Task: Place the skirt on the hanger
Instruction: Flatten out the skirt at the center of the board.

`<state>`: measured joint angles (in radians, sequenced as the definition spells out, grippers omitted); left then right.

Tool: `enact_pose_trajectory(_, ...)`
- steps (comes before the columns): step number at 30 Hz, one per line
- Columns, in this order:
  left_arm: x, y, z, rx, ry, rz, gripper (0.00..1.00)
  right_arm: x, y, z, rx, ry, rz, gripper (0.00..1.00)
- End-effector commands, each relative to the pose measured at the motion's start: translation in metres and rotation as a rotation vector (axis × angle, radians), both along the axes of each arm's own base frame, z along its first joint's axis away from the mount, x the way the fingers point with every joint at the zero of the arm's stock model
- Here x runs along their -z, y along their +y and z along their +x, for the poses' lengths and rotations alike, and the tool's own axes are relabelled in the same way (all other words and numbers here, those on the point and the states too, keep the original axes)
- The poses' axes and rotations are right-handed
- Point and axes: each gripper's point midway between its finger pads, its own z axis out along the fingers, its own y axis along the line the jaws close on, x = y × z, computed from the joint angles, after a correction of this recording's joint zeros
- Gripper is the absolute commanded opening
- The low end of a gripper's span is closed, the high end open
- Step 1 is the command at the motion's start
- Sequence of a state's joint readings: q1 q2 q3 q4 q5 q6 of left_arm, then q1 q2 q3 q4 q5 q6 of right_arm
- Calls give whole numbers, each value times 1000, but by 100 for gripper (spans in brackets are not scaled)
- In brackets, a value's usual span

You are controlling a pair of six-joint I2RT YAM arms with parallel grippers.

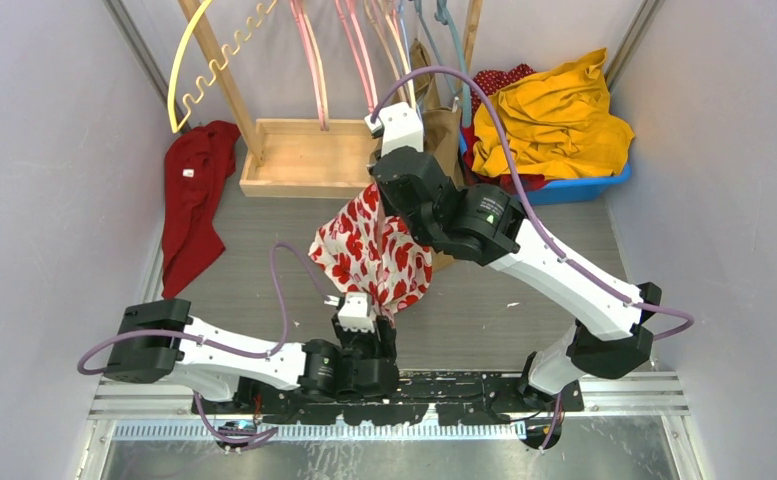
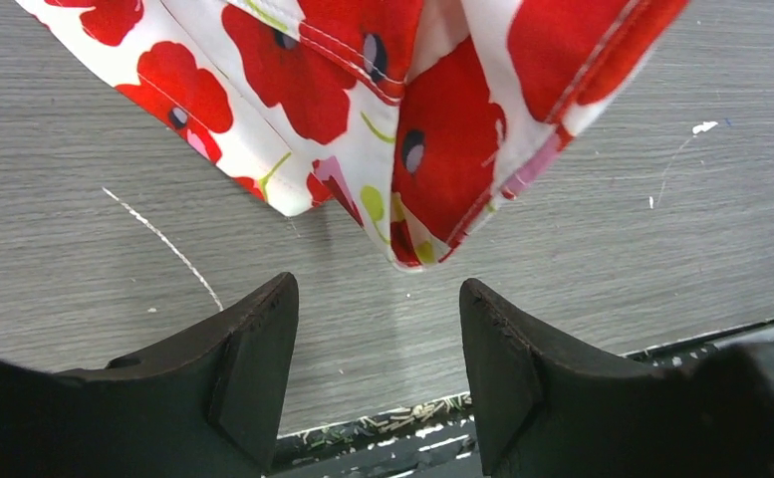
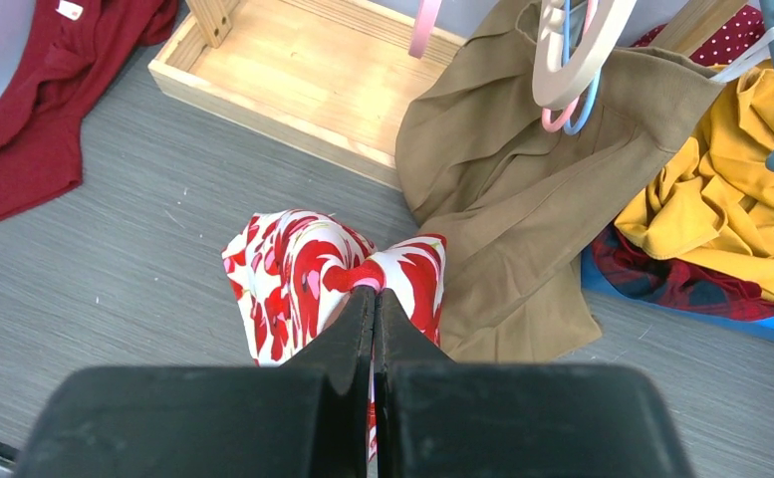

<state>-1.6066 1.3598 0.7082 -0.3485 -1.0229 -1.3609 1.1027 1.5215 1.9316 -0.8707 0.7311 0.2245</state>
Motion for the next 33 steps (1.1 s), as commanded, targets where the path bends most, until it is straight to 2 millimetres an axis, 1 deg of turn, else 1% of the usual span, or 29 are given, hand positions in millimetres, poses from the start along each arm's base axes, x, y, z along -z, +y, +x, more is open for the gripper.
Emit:
enact_pose_trajectory(1,-13,-3,23,-79,-65,-32,61,-30,1,-3,0,-47,83,1)
enact_pose_trajectory(4,-10,-14,29,-64,-57,-48,61,-30,1,-5,-2,-48,80,1)
enact_pose_trajectory(8,-14,-25,30,-44,-65,-63,61,-32,-1,-5,0,-53,73,1)
enact_pose_trajectory(14,-16,-33,35,-45,-82,-69,60,-33,-1,-6,-9,-55,70,1)
enact_pose_trajectory(15,-15,-35,37,-45,-77,-61,58,-32,-1,-6,-11,-54,67,1)
enact_pose_trajectory(17,-10,-36,40,-44,-60,-43,47,-33,-2,-7,-11,-57,64,2)
enact_pose_trajectory(19,-7,-37,41,-36,-43,-36,31,-35,-4,-8,-13,-61,63,1)
enact_pose_trajectory(20,-5,-37,41,-34,-37,-33,21,-35,-5,-8,-13,-62,65,1)
enact_pose_trajectory(22,-4,-32,40,-27,-29,-19,3,-37,-8,-9,-13,-66,68,1)
enact_pose_trajectory(23,-7,-30,39,-22,-23,-21,0,-37,-10,-10,-11,-67,67,2)
enact_pose_trajectory(25,-13,-22,35,-3,-8,-5,0,-40,-15,-11,-4,-75,68,1)
enact_pose_trajectory(28,-28,-8,29,34,16,10,0,-44,-22,-12,4,-85,64,1)
enact_pose_trajectory(29,-29,-3,26,56,28,33,0,-46,-24,-13,6,-89,66,1)
enact_pose_trajectory(30,-43,4,23,66,36,14,0,-48,-27,-13,10,-93,66,1)
enact_pose_trajectory(33,-67,29,18,89,52,12,0,-54,-33,-15,17,-102,67,1)
